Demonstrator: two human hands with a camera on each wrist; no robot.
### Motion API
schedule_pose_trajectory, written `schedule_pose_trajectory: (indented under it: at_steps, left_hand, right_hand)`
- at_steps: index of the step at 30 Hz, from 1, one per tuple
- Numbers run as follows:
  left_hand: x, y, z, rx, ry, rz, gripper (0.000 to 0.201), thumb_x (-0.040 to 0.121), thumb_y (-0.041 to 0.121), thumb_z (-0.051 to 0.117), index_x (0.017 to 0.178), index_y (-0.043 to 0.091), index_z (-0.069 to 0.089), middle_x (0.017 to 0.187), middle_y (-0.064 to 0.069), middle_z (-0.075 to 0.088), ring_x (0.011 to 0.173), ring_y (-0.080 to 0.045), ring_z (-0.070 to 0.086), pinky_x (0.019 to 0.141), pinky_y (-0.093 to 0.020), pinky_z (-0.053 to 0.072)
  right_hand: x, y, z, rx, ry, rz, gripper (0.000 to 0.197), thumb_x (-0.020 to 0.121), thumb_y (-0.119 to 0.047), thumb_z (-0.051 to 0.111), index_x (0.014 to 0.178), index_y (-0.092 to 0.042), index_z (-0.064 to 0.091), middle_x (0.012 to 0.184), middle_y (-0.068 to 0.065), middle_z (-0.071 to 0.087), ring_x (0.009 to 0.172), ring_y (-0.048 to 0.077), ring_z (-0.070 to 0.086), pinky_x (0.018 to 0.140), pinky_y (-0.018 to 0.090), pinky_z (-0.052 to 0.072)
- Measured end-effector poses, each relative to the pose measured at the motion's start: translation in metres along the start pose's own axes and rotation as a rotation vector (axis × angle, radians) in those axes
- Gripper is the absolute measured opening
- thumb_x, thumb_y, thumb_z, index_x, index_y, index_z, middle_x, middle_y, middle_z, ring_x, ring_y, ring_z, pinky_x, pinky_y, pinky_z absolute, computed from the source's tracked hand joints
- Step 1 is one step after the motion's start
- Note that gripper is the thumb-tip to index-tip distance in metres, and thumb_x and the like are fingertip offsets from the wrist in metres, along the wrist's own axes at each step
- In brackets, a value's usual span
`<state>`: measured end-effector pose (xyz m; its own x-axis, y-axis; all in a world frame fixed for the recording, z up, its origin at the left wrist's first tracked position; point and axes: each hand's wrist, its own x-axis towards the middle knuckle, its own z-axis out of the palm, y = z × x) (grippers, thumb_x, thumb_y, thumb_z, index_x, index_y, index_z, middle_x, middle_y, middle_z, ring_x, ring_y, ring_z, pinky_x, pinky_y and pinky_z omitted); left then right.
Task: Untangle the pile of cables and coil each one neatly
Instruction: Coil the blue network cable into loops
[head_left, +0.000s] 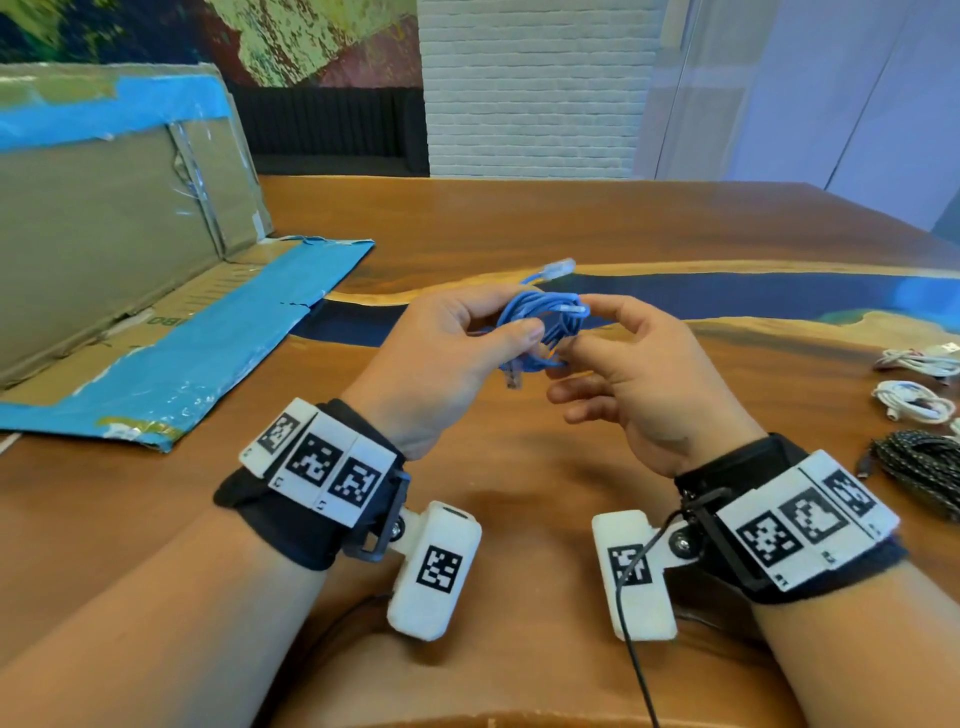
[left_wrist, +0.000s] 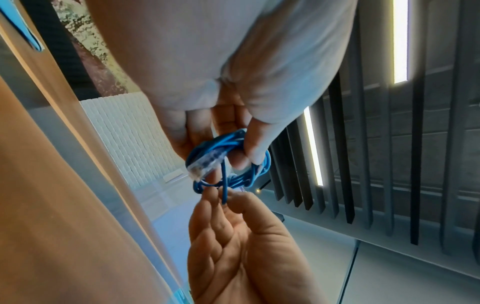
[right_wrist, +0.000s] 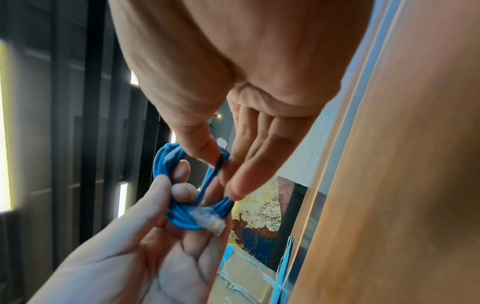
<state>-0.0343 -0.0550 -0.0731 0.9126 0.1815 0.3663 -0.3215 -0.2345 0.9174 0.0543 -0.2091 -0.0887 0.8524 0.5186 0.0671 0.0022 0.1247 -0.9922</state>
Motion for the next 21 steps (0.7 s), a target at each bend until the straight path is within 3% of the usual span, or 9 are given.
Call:
schedule_pose_trajectory:
  at_steps: [2, 4, 6, 8, 10, 14, 17, 19, 21]
  left_hand:
    - [0.000, -0.001, -0.001, 0.032, -0.010, 0.025, 0.025, 0.098, 0.005, 0.062, 0.120, 0.010, 0.073, 0.105, -0.020, 0.073, 0.085, -0.035, 0.064, 0.071, -0.038, 0.055]
    - [0.000, -0.001, -0.003, 0.021, 0.008, 0.028, 0.027, 0.098, 0.004, 0.062, 0.123, 0.009, 0.072, 0.108, -0.022, 0.073, 0.082, -0.027, 0.063, 0.071, -0.040, 0.056]
    - [0.000, -0.001, -0.007, -0.020, 0.044, 0.010, 0.027, 0.099, 0.005, 0.061, 0.124, 0.008, 0.070, 0.100, -0.020, 0.073, 0.085, -0.025, 0.066, 0.071, -0.039, 0.058]
    - [0.001, -0.002, -0.008, -0.060, 0.072, -0.018, 0.023, 0.100, 0.005, 0.060, 0.120, 0.008, 0.071, 0.086, -0.014, 0.068, 0.085, -0.026, 0.070, 0.070, -0.035, 0.058]
    - [0.000, -0.002, -0.006, -0.085, 0.091, -0.038, 0.021, 0.100, 0.006, 0.059, 0.118, 0.008, 0.071, 0.085, -0.015, 0.067, 0.081, -0.023, 0.072, 0.068, -0.031, 0.059]
    - [0.004, -0.001, -0.012, -0.151, 0.199, -0.054, 0.021, 0.100, 0.009, 0.060, 0.116, 0.017, 0.072, 0.081, -0.004, 0.069, 0.085, -0.022, 0.072, 0.075, -0.036, 0.060]
    - [0.006, 0.001, -0.018, -0.291, 0.218, -0.104, 0.019, 0.101, 0.012, 0.058, 0.115, 0.018, 0.070, 0.079, 0.002, 0.065, 0.092, -0.025, 0.074, 0.076, -0.036, 0.061]
    - [0.005, 0.004, -0.015, -0.378, 0.184, -0.126, 0.019, 0.101, 0.015, 0.057, 0.115, 0.017, 0.068, 0.080, 0.002, 0.063, 0.094, -0.024, 0.074, 0.078, -0.038, 0.060]
    - [0.003, 0.007, -0.012, -0.466, 0.142, -0.130, 0.020, 0.096, 0.018, 0.058, 0.114, 0.016, 0.066, 0.079, 0.002, 0.063, 0.092, -0.022, 0.075, 0.081, -0.039, 0.061]
  right_hand:
    - [0.000, 0.001, 0.001, 0.095, -0.011, 0.002, 0.046, 0.093, 0.000, 0.067, 0.131, -0.020, 0.053, 0.084, 0.014, 0.077, 0.069, 0.025, 0.073, 0.057, 0.031, 0.059]
    - [0.001, 0.000, 0.001, 0.265, -0.059, 0.036, 0.041, 0.097, 0.001, 0.059, 0.135, -0.015, 0.051, 0.079, 0.009, 0.074, 0.075, 0.023, 0.074, 0.067, 0.031, 0.061]
    - [0.002, -0.002, 0.001, 0.454, -0.085, 0.089, 0.030, 0.102, -0.001, 0.048, 0.131, -0.008, 0.049, 0.068, 0.005, 0.060, 0.070, 0.022, 0.069, 0.069, 0.034, 0.061]
    - [0.001, -0.005, 0.002, 0.530, -0.100, 0.134, 0.020, 0.106, -0.006, 0.042, 0.124, -0.010, 0.049, 0.060, 0.001, 0.044, 0.051, 0.016, 0.053, 0.058, 0.030, 0.058]
    - [-0.001, -0.006, 0.001, 0.436, -0.141, 0.152, 0.017, 0.107, -0.011, 0.041, 0.122, -0.015, 0.050, 0.060, -0.003, 0.033, 0.039, 0.009, 0.032, 0.048, 0.027, 0.051]
    - [-0.002, -0.007, -0.008, 0.217, -0.169, 0.130, 0.011, 0.107, -0.013, 0.043, 0.110, -0.013, 0.054, 0.061, -0.002, 0.030, 0.037, 0.007, 0.018, 0.038, 0.021, 0.021]
    - [0.001, -0.006, -0.013, -0.031, -0.095, -0.017, 0.016, 0.106, -0.011, 0.050, 0.099, -0.012, 0.064, 0.061, 0.001, 0.044, 0.041, 0.009, 0.026, 0.041, 0.023, 0.023]
    - [0.001, -0.005, -0.012, -0.133, -0.077, -0.128, 0.017, 0.103, -0.006, 0.053, 0.095, -0.011, 0.067, 0.065, 0.004, 0.058, 0.046, 0.014, 0.044, 0.049, 0.027, 0.039]
    - [-0.001, -0.006, -0.011, -0.127, -0.121, -0.171, 0.017, 0.102, -0.002, 0.053, 0.094, -0.009, 0.066, 0.071, 0.008, 0.069, 0.061, 0.022, 0.063, 0.066, 0.033, 0.054]
